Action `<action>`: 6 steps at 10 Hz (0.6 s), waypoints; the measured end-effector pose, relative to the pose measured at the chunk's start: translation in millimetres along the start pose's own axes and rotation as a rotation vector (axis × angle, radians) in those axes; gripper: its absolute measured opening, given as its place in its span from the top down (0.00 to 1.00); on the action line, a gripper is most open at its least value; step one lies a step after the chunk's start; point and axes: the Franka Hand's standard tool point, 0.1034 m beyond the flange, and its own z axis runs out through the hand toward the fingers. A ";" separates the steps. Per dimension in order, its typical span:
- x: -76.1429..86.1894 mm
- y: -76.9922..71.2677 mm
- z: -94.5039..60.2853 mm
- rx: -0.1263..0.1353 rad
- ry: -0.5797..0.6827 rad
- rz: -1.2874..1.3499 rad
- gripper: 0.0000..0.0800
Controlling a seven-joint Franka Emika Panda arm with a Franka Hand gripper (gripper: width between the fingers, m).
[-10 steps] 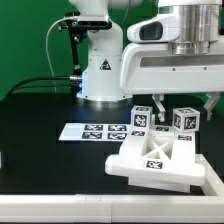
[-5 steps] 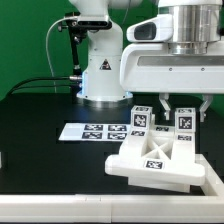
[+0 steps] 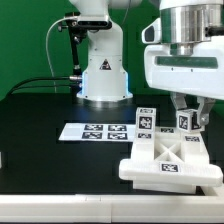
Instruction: Assemble chair
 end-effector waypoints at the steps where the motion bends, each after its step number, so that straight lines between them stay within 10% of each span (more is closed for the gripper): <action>1: -0.2 -0.2 -0.1 0.002 -0.004 0.093 0.65; 4: -0.7 -0.3 0.2 0.002 -0.007 0.116 0.55; 6: -0.6 2.2 -0.8 -0.026 -0.026 -0.014 0.22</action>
Offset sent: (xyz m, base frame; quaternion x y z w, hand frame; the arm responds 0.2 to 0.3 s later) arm 0.0000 0.0000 0.0000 0.0000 0.0000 -0.0650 0.9979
